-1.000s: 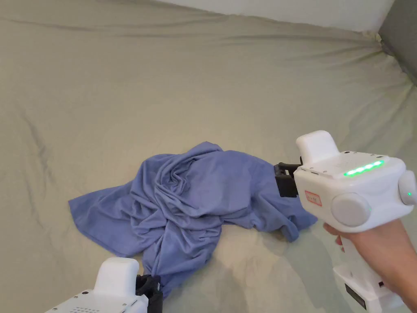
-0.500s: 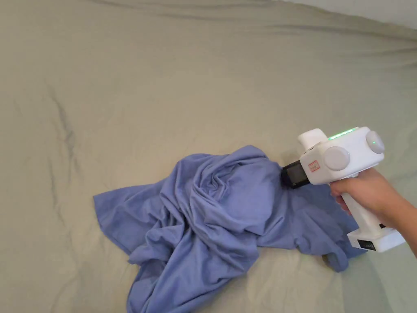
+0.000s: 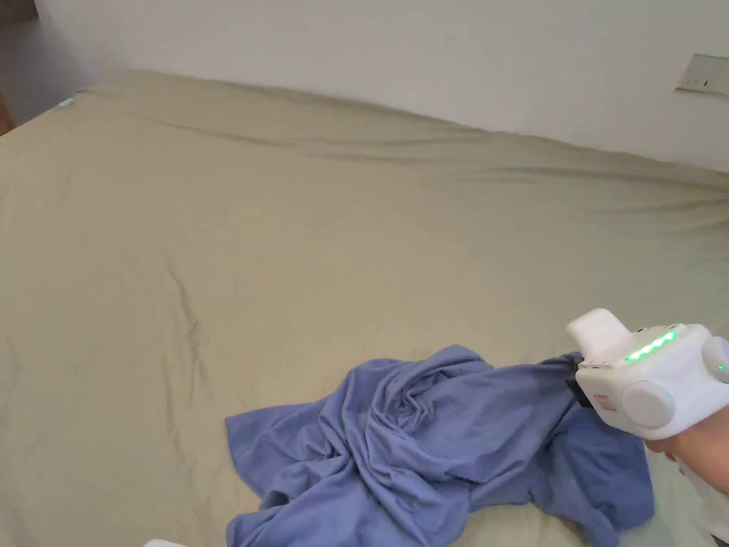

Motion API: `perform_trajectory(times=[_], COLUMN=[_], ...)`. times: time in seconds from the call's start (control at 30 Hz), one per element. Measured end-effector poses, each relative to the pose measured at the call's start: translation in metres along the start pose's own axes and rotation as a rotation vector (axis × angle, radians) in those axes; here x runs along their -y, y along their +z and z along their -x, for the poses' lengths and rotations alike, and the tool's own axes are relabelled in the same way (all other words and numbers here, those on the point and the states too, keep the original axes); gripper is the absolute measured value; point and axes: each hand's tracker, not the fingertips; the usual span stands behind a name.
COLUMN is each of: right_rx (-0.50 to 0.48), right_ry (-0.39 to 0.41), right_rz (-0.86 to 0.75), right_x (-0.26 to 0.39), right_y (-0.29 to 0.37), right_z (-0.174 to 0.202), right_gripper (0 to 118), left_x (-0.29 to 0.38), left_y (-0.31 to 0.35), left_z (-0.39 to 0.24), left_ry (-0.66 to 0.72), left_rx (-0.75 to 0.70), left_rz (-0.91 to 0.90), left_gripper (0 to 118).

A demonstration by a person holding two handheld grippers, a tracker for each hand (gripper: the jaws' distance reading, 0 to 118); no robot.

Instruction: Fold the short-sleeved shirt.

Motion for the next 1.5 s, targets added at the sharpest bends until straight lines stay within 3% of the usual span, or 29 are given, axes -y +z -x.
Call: perform_trajectory(times=[0.3,0.37,0.47,0.53,0.67,0.8,1.07,1.5], right_rx=[0.157,0.153,0.147,0.147,0.208,0.256,0.362,0.527], right_ry=[-0.211,-0.3,-0.499,-0.56,-0.526,-0.574,-0.571,-0.514], right_rz=[-0.215,-0.26,-0.406,-0.469,-0.526,-0.608,-0.749,-0.77], right_x=[0.018,0.025,0.041,0.048,0.049,0.047,0.025,-0.041], right_y=[0.159,0.195,0.244,0.272,0.314,0.36,0.428,0.437], right_z=[-0.068,-0.082,-0.092,-0.096,-0.098,-0.098,-0.109,-0.174], right_gripper=[5,5,6,5,6,6,5,6], left_x=[-0.068,-0.088,-0.114,-0.135,-0.171,-0.208,-0.272,-0.371], left_y=[0.069,0.088,0.114,0.131,0.159,0.188,0.23,0.215], left_z=[0.047,0.054,0.059,0.055,0.049,0.04,0.034,0.024], left_ry=[0.0,-0.014,-0.044,-0.04,-0.078,-0.096,-0.109,-0.193], left_rx=[-0.112,-0.131,-0.174,-0.17,-0.186,-0.169,-0.169,-0.131], left_rz=[-0.242,-0.307,-0.418,-0.459,-0.56,-0.64,-0.745,-0.729], left_gripper=[9,9,9,9,9,9,9,9])
